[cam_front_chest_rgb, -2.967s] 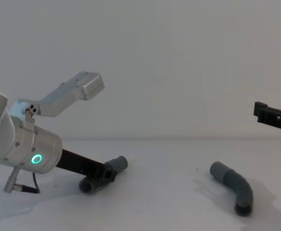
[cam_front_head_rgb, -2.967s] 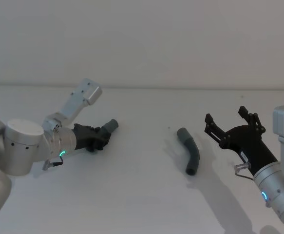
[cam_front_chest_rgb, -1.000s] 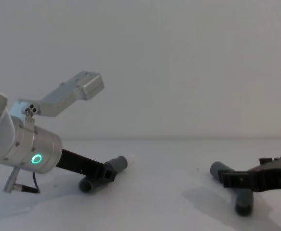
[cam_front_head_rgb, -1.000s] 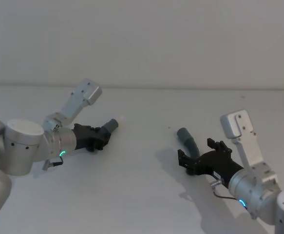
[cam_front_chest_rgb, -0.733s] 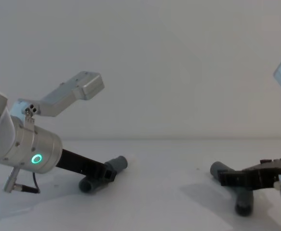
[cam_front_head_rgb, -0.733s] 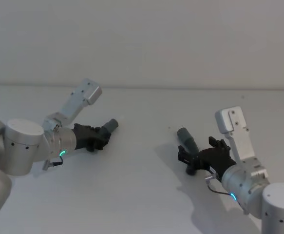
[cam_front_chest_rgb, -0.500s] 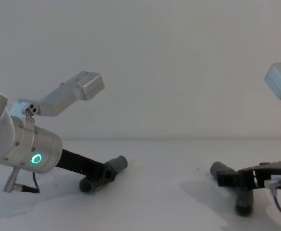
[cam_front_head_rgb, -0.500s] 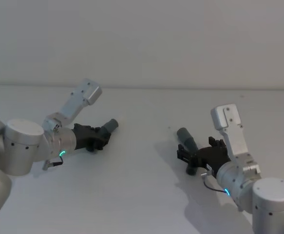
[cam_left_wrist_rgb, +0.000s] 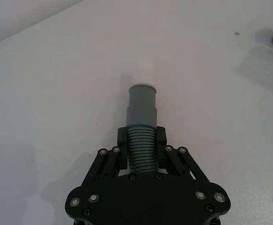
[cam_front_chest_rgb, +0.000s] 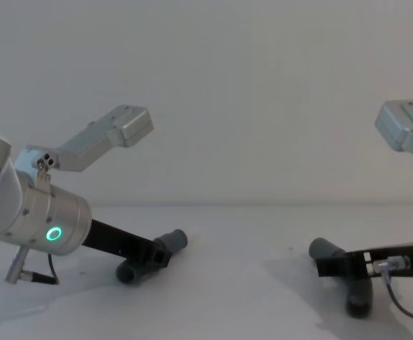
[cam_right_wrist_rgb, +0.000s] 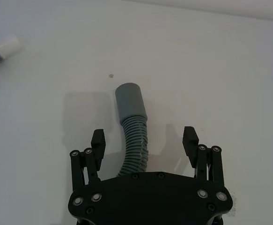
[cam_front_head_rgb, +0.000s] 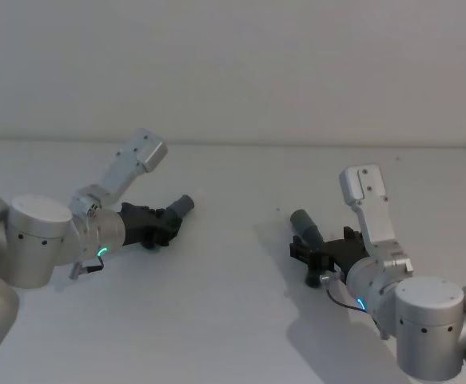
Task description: Use both hands to pick up one end of the pipe from the table, align the ends, and insert them.
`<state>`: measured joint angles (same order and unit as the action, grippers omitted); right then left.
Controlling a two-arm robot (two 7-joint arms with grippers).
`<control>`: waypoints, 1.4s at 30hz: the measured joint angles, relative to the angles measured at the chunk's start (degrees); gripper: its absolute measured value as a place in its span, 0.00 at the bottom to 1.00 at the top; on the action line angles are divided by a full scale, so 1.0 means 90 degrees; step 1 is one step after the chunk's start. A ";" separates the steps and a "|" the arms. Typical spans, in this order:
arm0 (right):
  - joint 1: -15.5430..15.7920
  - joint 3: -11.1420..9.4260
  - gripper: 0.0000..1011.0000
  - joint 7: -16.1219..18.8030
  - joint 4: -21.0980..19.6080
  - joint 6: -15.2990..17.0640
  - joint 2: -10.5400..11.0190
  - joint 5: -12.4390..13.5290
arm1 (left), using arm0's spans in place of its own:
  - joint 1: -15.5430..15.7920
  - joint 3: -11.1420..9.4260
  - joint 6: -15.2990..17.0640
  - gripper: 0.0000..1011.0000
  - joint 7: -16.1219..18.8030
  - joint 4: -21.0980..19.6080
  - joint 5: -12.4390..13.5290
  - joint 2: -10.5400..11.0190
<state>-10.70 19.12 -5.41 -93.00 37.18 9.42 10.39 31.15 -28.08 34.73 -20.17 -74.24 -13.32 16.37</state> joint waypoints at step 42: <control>0.0094 -0.0079 0.59 -0.0017 -0.0132 0.0430 -0.0174 -0.0124 | 0.0000 0.0000 0.0001 0.32 0.0000 0.0000 0.0000 0.0000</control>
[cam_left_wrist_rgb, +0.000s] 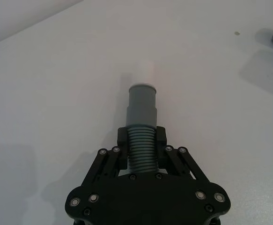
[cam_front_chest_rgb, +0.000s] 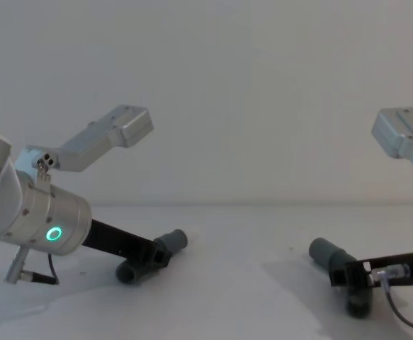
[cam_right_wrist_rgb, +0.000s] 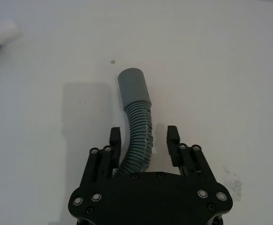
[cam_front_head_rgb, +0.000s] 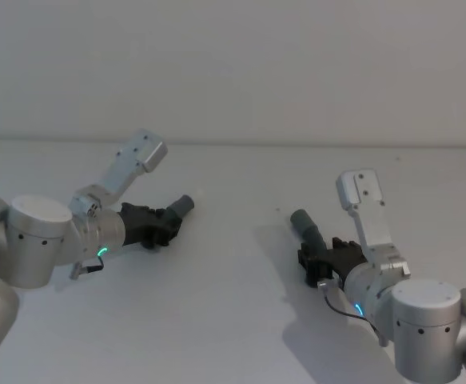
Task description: Use both hands to pick up one end of the pipe from the table, align the ends, and insert them.
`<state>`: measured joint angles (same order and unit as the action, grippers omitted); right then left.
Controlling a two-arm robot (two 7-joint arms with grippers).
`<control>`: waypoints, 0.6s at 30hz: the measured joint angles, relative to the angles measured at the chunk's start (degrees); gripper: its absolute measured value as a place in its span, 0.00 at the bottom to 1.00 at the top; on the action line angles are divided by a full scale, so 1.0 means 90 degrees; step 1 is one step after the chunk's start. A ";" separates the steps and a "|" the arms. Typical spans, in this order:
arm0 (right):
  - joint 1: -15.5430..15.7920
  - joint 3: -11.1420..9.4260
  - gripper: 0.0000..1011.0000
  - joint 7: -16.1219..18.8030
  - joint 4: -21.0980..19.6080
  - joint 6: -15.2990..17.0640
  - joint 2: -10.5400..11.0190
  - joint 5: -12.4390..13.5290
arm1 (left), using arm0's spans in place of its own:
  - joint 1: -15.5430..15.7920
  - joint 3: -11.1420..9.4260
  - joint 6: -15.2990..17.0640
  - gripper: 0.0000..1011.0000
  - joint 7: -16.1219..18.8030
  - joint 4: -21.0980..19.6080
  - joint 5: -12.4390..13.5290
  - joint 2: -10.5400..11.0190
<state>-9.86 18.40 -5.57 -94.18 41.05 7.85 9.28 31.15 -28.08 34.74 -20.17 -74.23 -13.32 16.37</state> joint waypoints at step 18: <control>0.0016 0.0000 0.14 0.0021 -0.0020 0.0006 0.0007 -0.0010 | 0.0000 0.0000 0.0000 0.32 0.0000 0.0000 0.0000 0.0000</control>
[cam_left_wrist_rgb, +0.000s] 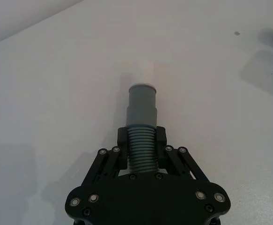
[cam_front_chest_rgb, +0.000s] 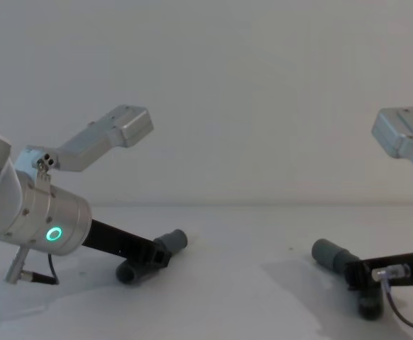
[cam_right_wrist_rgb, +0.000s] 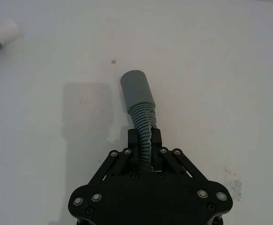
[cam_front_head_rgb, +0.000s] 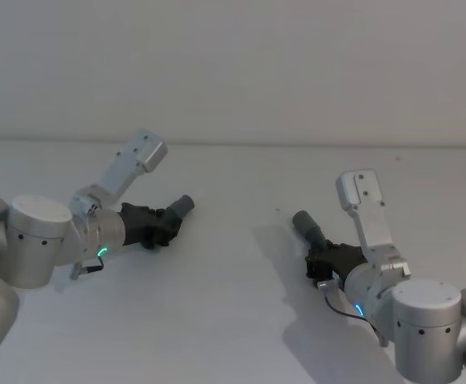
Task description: Use both hands to pick up one end of the pipe from the table, align the ends, and insert them.
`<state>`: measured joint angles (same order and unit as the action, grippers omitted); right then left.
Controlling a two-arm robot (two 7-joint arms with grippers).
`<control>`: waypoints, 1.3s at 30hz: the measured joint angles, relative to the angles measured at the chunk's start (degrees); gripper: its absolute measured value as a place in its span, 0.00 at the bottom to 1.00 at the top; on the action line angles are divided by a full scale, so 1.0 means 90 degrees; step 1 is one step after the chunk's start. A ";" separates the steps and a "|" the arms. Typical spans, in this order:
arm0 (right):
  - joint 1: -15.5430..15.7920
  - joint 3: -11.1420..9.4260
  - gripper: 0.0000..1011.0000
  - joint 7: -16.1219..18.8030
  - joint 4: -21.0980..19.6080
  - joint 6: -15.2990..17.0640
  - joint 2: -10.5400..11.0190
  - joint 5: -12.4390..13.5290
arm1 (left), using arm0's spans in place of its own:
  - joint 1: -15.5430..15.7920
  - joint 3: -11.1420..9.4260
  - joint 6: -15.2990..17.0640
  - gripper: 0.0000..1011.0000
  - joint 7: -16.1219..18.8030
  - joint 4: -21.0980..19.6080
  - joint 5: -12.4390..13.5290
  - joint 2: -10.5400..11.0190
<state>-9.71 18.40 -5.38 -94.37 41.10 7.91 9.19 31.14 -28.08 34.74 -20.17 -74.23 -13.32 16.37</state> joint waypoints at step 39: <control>0.0417 -0.0007 0.10 0.1898 -0.0554 -0.2362 0.0845 0.0418 | 0.0947 -0.0835 -0.0149 0.32 -0.0566 -0.0092 0.0991 0.0389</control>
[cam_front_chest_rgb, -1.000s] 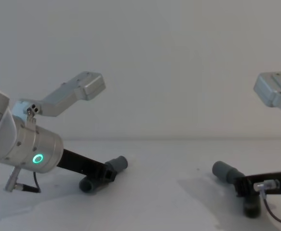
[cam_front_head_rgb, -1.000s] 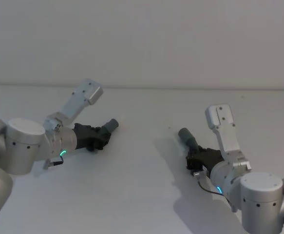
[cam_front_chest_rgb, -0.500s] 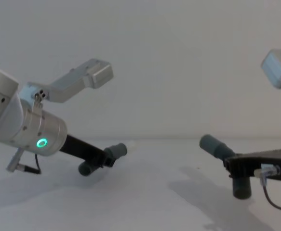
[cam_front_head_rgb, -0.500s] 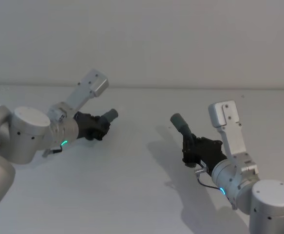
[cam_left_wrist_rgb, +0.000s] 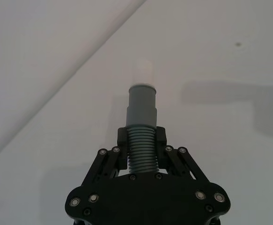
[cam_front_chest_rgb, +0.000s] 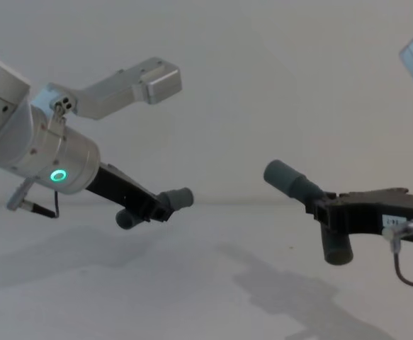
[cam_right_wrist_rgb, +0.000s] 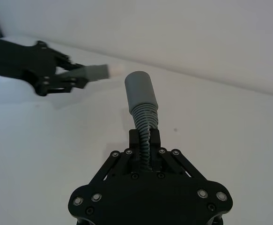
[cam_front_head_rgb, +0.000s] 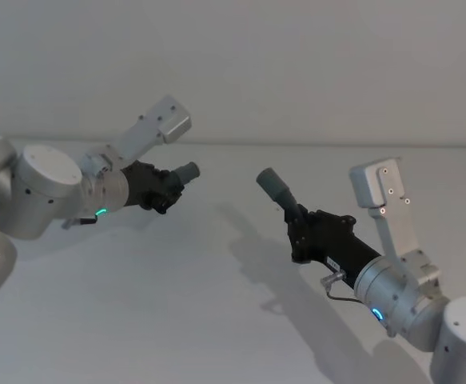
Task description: Use both hands to pick up one end of the pipe from the table, align the ends, and insert them.
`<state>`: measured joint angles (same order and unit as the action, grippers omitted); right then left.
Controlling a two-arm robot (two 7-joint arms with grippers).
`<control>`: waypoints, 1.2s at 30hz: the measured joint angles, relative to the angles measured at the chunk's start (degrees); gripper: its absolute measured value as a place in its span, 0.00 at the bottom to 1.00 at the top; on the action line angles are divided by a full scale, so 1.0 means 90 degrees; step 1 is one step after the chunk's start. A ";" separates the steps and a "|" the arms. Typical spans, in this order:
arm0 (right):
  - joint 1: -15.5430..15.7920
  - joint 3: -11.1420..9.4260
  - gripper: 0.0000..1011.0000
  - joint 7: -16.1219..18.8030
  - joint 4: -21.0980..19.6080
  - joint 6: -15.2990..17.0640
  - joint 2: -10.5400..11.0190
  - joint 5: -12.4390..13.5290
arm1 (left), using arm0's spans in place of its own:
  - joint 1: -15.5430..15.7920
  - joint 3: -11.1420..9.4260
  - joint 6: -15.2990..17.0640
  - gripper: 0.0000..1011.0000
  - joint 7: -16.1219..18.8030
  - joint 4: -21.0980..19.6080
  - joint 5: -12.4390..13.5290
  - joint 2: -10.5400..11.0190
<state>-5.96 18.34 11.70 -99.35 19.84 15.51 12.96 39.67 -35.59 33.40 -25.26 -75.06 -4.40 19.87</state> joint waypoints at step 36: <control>-0.0363 0.0031 0.10 0.3797 0.0580 -0.2414 0.1616 0.1280 | 0.1054 -0.0857 -0.1922 0.32 -0.3324 0.0267 -0.0195 0.1186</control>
<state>-9.23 18.61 45.87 -94.13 -1.89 30.06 24.47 49.16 -43.31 16.11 -55.17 -72.66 -6.15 30.55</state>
